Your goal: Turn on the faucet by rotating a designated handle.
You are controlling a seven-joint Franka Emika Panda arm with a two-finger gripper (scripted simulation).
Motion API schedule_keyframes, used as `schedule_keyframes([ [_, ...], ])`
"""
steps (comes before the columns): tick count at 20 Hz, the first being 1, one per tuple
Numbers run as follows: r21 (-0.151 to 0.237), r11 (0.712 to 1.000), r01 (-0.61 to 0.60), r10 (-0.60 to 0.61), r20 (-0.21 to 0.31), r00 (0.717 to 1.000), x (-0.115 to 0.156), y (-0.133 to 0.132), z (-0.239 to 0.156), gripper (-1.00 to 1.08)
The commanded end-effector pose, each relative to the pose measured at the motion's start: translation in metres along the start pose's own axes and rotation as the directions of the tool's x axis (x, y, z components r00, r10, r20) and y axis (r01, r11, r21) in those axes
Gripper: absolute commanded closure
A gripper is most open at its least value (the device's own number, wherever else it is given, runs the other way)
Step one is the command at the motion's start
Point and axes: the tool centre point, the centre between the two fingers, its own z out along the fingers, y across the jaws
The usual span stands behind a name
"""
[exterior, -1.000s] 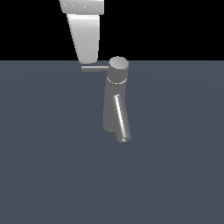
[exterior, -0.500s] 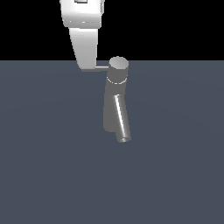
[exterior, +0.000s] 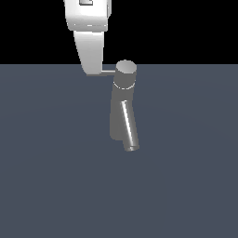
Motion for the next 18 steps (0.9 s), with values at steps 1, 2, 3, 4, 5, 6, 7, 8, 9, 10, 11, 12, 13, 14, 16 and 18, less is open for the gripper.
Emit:
schedule_keyframes([
  [1, 0.000, 1.000, 0.000, 0.000, 0.000, 1.000, 0.000, 0.004, 0.000, 1.08],
  [2, 0.000, 1.000, 0.000, 0.000, 0.000, 1.000, -0.001, 0.007, 0.000, 1.08],
  [3, 0.000, 1.000, 0.000, 0.000, 0.000, 1.000, -0.001, 0.010, 0.000, 1.08],
  [4, 0.000, 1.000, 0.000, 0.000, 0.000, 1.000, -0.001, 0.012, 0.000, 1.08],
  [5, 0.000, 1.000, 0.000, 0.000, 0.000, 1.000, -0.001, 0.015, 0.000, 1.08],
  [6, 0.000, 1.000, 0.000, 0.000, 0.000, 1.000, -0.002, 0.017, 0.000, 1.08],
  [7, 0.000, 1.000, 0.000, 0.000, 0.000, 1.000, -0.002, 0.020, 0.000, 1.08],
  [8, 0.000, 1.000, 0.000, 0.000, 0.000, 1.000, -0.002, 0.022, 0.000, 1.08],
  [9, 0.000, 1.000, 0.000, 0.000, 0.000, 1.000, -0.002, 0.025, 0.000, 1.08],
  [10, 0.000, 1.000, 0.000, 0.000, 0.000, 1.000, -0.002, 0.027, 0.000, 1.08],
  [11, 0.000, 1.000, 0.000, 0.000, 0.000, 1.000, -0.003, 0.030, 0.000, 1.08],
  [12, 0.000, 1.000, 0.000, 0.000, 0.000, 1.000, -0.003, 0.032, 0.000, 1.08],
  [13, 0.000, 1.000, 0.000, 0.000, 0.000, 1.000, -0.003, 0.034, 0.000, 1.08],
  [14, 0.000, 1.000, 0.000, 0.000, 0.000, 1.000, -0.003, 0.037, 0.000, 1.08],
  [16, -0.001, 1.000, 0.000, 0.000, -0.001, 1.000, -0.003, 0.041, 0.000, 1.08],
  [18, -0.001, 1.000, 0.000, 0.000, -0.001, 1.000, -0.004, 0.046, 0.000, 1.08],
])
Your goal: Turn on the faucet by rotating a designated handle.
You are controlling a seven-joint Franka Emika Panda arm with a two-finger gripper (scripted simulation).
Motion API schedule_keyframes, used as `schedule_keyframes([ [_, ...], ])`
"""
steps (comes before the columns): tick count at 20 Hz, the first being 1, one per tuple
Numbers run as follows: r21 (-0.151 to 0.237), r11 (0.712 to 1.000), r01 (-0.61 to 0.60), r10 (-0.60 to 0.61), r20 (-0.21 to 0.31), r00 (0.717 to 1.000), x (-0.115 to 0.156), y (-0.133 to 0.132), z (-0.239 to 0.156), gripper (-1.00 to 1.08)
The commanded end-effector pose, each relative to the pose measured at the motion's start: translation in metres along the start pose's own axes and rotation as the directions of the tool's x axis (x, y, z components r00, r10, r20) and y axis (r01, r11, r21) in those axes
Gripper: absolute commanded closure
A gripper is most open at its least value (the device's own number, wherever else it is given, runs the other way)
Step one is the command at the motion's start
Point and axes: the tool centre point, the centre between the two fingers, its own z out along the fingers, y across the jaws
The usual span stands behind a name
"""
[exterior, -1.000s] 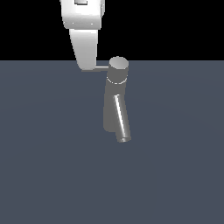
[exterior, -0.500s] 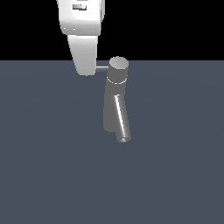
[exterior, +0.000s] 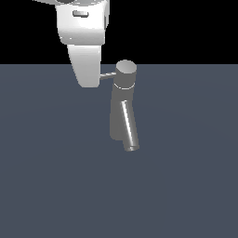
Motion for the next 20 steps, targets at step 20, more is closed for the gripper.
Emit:
schedule_keyframes([
  [20, -0.001, 1.000, 0.003, -0.003, 0.001, 1.000, 0.003, 0.032, -0.001, 1.08],
])
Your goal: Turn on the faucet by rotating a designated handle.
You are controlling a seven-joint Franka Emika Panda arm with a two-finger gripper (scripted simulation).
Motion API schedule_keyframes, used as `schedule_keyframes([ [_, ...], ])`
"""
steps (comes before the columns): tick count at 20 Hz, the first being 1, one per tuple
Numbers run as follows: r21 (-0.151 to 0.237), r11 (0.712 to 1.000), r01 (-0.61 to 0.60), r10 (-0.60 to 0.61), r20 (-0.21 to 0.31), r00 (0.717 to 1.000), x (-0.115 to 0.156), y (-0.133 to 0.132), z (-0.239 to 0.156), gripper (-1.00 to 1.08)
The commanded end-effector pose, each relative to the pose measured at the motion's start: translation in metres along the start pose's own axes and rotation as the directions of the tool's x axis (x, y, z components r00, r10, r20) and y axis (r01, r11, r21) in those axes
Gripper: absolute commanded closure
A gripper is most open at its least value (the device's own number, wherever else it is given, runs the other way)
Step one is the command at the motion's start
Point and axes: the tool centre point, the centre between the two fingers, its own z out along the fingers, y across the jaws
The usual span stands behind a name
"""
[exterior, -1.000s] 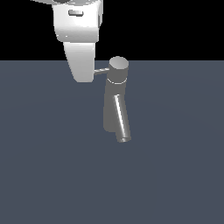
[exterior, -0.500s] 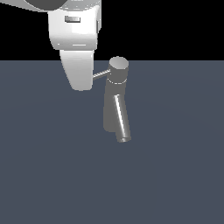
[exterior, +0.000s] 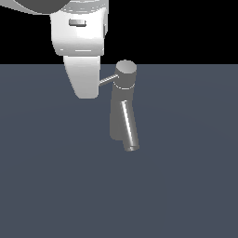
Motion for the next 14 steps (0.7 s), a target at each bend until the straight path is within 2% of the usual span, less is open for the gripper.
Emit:
schedule_keyframes([
  [1, -0.004, 1.000, -0.012, 0.012, -0.007, 1.000, 0.008, 0.006, 0.000, 1.08],
  [14, -0.006, 1.000, -0.014, 0.014, -0.008, 1.000, 0.019, 0.019, 0.000, 1.08],
])
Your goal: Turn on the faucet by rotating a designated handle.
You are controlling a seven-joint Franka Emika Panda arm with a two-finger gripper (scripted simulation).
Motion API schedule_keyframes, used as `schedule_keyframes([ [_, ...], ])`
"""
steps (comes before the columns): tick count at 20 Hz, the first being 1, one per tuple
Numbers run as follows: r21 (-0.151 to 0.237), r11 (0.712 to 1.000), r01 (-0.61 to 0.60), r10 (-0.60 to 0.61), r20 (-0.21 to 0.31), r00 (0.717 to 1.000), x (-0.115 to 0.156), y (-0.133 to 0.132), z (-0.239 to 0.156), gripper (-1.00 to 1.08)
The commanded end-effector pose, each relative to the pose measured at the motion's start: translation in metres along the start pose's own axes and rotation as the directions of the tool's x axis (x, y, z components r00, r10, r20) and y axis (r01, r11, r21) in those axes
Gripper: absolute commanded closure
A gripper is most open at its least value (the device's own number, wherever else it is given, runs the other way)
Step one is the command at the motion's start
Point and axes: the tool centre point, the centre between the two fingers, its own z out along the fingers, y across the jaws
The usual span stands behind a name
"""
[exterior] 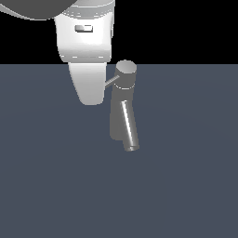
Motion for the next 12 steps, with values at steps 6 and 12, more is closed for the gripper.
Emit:
schedule_keyframes([
  [6, -0.005, 1.000, -0.021, 0.021, -0.012, 1.000, 0.016, 0.010, 0.001, 1.08],
  [12, -0.005, 1.000, -0.022, 0.022, -0.013, 1.000, 0.020, 0.016, 0.000, 1.08],
])
